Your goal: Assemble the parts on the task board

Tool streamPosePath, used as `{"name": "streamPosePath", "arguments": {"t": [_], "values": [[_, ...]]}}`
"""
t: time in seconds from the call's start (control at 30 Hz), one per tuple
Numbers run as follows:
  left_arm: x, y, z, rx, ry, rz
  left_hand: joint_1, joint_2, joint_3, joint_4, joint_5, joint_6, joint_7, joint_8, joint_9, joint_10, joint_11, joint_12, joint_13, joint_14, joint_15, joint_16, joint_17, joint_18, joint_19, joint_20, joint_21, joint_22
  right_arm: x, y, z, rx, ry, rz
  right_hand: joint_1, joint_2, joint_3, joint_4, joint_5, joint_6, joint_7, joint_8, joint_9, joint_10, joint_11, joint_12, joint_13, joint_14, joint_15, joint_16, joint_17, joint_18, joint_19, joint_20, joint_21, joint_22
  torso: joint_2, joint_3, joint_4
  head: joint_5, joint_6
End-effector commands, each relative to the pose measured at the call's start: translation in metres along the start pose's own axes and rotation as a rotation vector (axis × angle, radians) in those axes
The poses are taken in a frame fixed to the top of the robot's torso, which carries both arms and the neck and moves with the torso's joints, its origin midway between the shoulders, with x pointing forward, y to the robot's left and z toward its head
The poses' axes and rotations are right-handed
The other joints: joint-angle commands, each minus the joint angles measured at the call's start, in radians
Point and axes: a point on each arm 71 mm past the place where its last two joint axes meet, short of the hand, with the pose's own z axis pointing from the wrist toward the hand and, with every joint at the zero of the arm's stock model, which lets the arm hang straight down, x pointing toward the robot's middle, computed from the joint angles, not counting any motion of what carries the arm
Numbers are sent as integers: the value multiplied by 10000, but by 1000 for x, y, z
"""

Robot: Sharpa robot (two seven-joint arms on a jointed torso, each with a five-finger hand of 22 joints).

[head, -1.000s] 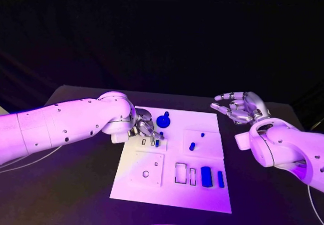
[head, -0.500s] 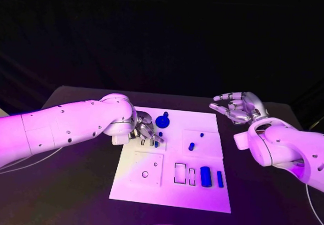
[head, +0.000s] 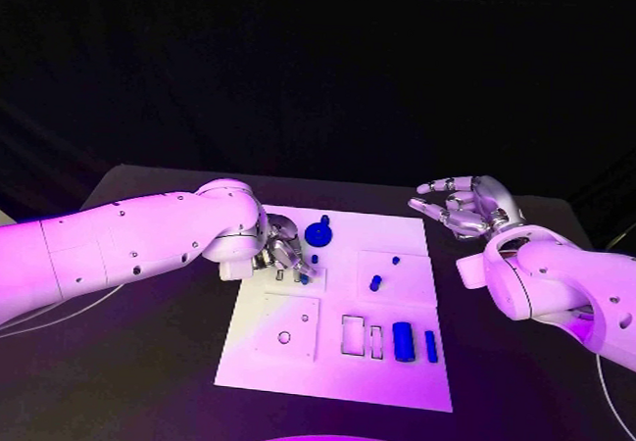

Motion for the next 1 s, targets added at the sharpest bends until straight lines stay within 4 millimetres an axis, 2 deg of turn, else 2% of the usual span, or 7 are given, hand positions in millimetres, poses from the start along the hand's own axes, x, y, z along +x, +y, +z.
{"name": "streamPosePath", "arguments": {"t": [0.03, 0.1, 0.23, 0.4, 0.9, 0.93, 1.0], "values": [[0, -2, 0, 236, 52, -342, 400, 97, 423, -77, -38, 9, -127, 109, 169, -10, -116, -51, 35, 1036, -119, 63, 2631, -63, 9, -77, -36, 950, 2, 0, 0, -28, 204, -7, -70, 13, -11, 41, 42, -40, 0, 22, 14, 16, 38, -31, 1653, 777, 11, -24, 1651, -143, 1047, -18, 44, 2633, -10, -4, -14, -4, -16], [0, -2, 0, 279, 46, -459, 673, 97, 775, -216, -39, 18, -180, 177, 321, 15, -160, -47, 70, 1036, -157, 63, 2631, -63, 10, -107, -38, 954, 2, 0, 1, -19, 213, -8, -70, 13, -11, 41, 42, -40, 0, 22, 14, 16, 38, -31, 1653, 777, 11, -24, 1651, -143, 1047, -18, 44, 2633, -11, -1, -14, 22, -21], [0, -3, 0, 396, 48, -727, 1018, -90, 2063, -613, -40, -67, -244, 353, 818, 83, -225, -71, 126, 1036, -218, 63, 2631, -62, 2, -174, -51, 956, 2, 0, 1, 5, 221, -13, -70, 13, -11, 41, 42, -40, 0, 22, 14, 16, 38, -31, 1653, 777, 11, -24, 1651, -143, 1047, -18, 44, 2633, -7, -4, -3, 22, -44], [-1, -2, -1, 476, 26, -972, 868, -396, 3387, -1098, -45, -161, -202, 415, 1195, 129, -199, -124, 122, 1036, -191, 63, 2631, -60, -13, -167, -65, 952, 1, -1, 2, 40, 210, -26, -57, 35, -11, 42, 42, -55, 1, 29, 17, 10, 39, -40, 1646, 771, 11, -36, 1628, -143, 1047, -20, 44, 2633, -4, -5, -1, 31, -44], [-4, 1, -5, 625, -432, -1401, 188, -885, 5052, -2055, 49, 7, -194, 457, 1712, 384, -213, -72, 326, 1036, -208, 63, 2631, -82, 70, -172, -25, 1077, -2, -4, 2, 133, 149, -53, -61, 41, -20, 48, 40, -60, 2, 37, 21, 11, 39, -38, 1646, 769, 11, -42, 1617, -143, 1047, -20, 44, 2633, -13, 4, 1, 75, -71], [-5, 1, -5, 650, -504, -1380, 61, -1045, 5230, -2188, 661, 132, -225, 477, 1768, 487, -223, -21, 423, 1032, -233, 58, 2621, -94, 112, -194, 0, 1133, -3, -4, 2, 140, 145, -54, -61, 41, -20, 48, 40, -60, 2, 37, 21, 11, 39, -38, 1646, 769, 11, -42, 1617, -143, 1047, -20, 44, 2633, -14, 4, 1, 70, -78], [-5, 1, -6, 692, -682, -1265, -129, -1163, 5315, -2300, 1249, 230, -234, 468, 1836, 558, -260, -19, 456, 1032, -251, 57, 2619, -95, 119, -215, 4, 1144, -3, -4, 1, 153, 137, -55, -61, 41, -20, 48, 40, -60, 2, 37, 21, 11, 39, -38, 1646, 769, 11, -42, 1617, -143, 1047, -20, 44, 2633, -11, 4, 3, 84, -89]]}}
